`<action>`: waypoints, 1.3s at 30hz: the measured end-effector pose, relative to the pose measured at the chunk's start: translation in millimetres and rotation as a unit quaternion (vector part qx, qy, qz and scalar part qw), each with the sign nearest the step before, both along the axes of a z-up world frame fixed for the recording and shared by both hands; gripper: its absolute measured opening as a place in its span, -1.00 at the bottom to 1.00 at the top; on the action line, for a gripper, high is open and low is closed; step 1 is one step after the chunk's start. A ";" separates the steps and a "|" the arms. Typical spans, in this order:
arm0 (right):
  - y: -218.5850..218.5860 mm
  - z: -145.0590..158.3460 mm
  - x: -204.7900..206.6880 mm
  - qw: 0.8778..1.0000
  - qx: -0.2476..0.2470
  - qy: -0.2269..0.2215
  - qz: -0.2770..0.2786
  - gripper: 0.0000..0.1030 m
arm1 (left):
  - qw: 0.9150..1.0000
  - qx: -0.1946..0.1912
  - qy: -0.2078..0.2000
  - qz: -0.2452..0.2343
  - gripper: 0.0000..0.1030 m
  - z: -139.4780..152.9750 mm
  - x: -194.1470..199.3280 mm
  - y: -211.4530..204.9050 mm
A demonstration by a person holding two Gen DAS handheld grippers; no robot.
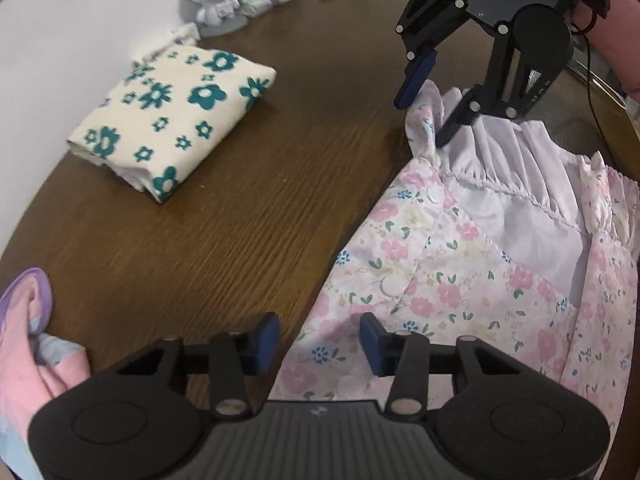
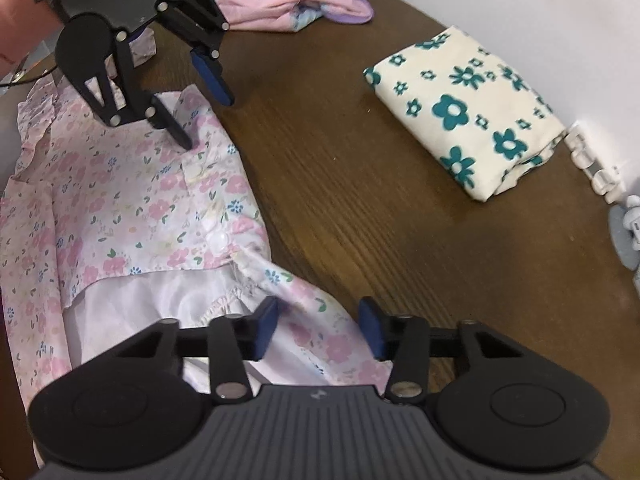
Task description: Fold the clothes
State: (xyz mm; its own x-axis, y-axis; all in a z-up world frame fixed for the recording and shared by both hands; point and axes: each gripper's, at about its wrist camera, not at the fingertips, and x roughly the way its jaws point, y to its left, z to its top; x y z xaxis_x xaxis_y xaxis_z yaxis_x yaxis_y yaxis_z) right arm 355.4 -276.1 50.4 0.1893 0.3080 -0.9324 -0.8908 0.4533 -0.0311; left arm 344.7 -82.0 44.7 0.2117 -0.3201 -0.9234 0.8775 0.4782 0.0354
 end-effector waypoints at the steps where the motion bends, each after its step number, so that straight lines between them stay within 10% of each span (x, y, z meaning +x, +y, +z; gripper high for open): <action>1: 0.4 -1.8 0.9 1.000 -0.001 0.004 0.001 -0.41 | 1.000 -0.001 0.005 -0.006 -0.19 -0.1 1.8 -0.6; 14: 4.4 -8.5 -3.0 1.000 -0.008 0.001 0.005 -0.74 | 1.000 0.003 0.023 -0.019 -0.19 0.2 8.9 -3.7; 19: 6.4 -8.7 -6.2 1.000 -0.014 -0.010 0.008 -0.74 | 0.998 -0.006 0.027 -0.050 -0.93 2.2 -2.6 -8.1; 22: 9.7 -8.8 -10.6 0.999 -0.026 -0.022 0.017 -0.91 | 0.998 0.004 0.018 -0.058 -0.95 2.9 -7.5 -12.6; 39: 1.1 19.0 -117.9 0.972 -0.018 -0.231 -0.026 -0.95 | 0.976 0.031 -0.215 -0.009 -0.99 19.2 -107.7 -29.6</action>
